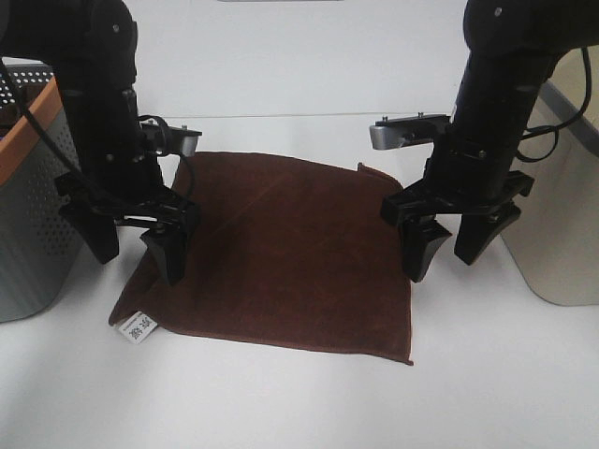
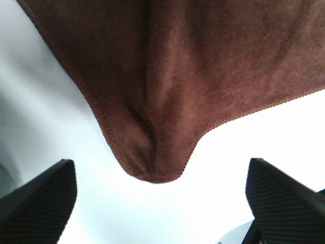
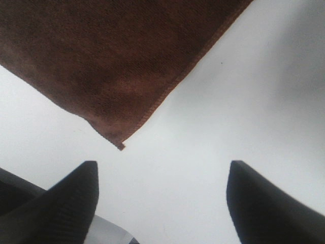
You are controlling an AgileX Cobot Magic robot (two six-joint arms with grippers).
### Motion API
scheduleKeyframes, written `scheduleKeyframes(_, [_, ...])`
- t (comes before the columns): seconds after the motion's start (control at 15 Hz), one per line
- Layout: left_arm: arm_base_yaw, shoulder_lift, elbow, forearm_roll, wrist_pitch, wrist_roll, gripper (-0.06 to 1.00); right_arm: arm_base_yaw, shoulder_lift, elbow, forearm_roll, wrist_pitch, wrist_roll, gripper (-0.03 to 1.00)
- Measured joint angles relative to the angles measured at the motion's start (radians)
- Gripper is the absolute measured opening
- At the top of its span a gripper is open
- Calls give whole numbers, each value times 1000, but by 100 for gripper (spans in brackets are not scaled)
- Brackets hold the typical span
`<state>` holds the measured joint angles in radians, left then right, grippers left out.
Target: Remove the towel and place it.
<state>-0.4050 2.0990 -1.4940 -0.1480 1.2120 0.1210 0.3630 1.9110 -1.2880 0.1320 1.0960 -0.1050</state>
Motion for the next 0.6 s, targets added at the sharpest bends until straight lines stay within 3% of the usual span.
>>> scheduleKeyframes(0.27, [0, -129, -15, -11, 3, -92, 90, 0, -149, 0, 48, 40, 1, 68])
scheduleKeyframes(0.6, [0, -386, -73, 35, 1, -97, 90, 0, -348, 1, 55, 107, 1, 68])
